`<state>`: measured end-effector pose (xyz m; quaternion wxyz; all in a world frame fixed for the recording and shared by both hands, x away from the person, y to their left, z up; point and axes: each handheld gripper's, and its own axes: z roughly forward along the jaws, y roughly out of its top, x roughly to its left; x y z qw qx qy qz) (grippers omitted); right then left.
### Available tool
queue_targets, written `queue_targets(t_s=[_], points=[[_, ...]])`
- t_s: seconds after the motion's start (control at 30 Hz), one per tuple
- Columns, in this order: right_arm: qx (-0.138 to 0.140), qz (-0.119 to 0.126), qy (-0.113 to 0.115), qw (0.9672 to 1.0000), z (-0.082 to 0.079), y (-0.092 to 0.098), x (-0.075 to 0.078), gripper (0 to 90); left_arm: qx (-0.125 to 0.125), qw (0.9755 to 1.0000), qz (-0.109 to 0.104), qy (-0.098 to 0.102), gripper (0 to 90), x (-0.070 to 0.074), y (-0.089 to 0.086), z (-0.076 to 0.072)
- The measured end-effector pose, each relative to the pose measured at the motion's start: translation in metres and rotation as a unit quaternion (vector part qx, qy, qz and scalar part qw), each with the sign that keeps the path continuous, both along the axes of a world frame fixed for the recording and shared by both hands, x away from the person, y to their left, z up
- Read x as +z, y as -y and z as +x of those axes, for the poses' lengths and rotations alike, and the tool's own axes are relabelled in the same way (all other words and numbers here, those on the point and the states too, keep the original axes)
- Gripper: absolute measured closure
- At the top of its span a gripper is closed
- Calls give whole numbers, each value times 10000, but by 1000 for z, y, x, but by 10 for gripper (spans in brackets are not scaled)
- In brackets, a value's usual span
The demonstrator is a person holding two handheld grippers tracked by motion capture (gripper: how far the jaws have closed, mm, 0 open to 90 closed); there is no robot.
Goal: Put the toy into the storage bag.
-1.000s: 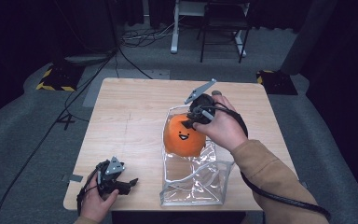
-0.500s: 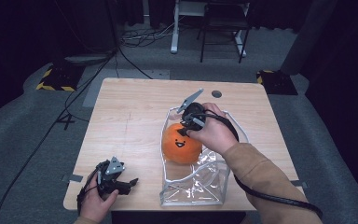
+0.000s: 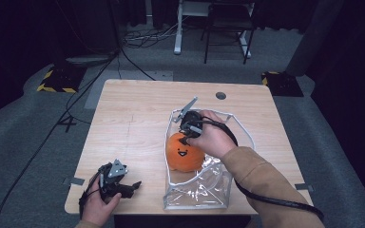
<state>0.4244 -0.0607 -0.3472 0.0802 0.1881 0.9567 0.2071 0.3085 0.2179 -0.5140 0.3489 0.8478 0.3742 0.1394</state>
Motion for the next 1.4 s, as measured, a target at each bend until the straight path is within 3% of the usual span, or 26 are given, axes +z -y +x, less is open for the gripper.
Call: queue_targets(t_s=[0.4,0.73,1.0,1.4], points=[[101,-242,-70,9996,2,-1,-9,663,1,10000,-1,0,158,0,0,0],[49,-214,-102,9997,1,2,-9,553,0,10000,1,-1,158,0,0,0],[11,184,64,9998,-4,9,7,505,1,10000,-1,0,159,0,0,0],[-63,524,261,9983,-11,27,28,502,1,10000,0,1,159,0,0,0]])
